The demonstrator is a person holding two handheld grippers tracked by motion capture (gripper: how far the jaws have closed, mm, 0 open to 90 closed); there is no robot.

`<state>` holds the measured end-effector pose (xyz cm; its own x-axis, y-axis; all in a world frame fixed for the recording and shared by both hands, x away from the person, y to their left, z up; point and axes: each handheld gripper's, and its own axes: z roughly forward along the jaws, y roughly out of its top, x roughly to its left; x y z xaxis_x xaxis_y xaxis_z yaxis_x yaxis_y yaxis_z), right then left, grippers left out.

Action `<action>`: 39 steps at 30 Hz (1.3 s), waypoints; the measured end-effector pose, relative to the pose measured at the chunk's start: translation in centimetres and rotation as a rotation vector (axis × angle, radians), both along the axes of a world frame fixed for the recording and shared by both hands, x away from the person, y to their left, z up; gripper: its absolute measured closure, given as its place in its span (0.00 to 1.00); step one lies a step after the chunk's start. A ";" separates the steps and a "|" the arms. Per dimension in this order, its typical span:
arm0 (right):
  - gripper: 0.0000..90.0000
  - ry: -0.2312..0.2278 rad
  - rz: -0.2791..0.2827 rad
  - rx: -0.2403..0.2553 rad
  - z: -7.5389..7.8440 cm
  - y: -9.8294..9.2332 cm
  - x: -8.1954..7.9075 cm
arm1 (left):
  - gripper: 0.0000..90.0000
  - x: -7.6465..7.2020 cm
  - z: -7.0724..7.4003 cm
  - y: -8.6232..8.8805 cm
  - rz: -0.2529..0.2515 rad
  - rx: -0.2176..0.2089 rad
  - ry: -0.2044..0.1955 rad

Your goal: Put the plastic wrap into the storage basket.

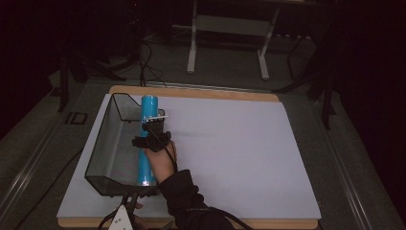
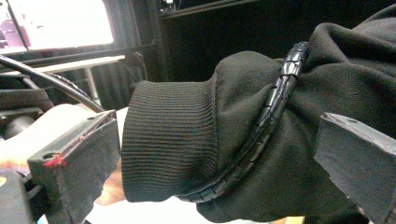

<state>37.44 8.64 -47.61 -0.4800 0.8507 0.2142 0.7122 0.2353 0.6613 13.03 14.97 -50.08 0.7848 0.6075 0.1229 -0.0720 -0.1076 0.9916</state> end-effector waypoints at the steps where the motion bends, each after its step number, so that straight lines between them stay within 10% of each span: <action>1: 0.24 -0.002 0.004 -0.001 0.1 0.0 0.0 | 0.01 0.0 0.0 0.0 0.000 0.000 0.000; 7: 0.12 -0.062 0.033 -0.022 0.8 -0.6 0.2 | 0.01 0.0 0.0 0.0 0.000 0.003 0.001; 22: 0.16 -0.226 0.246 0.175 4.5 -7.0 0.1 | 0.01 0.2 -0.2 -0.2 0.000 0.006 0.010; 39: 0.15 -0.363 0.271 0.060 4.6 -13.9 -1.9 | 0.01 0.4 -0.3 -0.5 0.001 0.008 0.023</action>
<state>35.54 -5.25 -42.99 -0.7367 0.6752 0.0358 0.3494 0.3348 0.8751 13.45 14.45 -50.40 0.7868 0.6075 0.1093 -0.0490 -0.1151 0.9921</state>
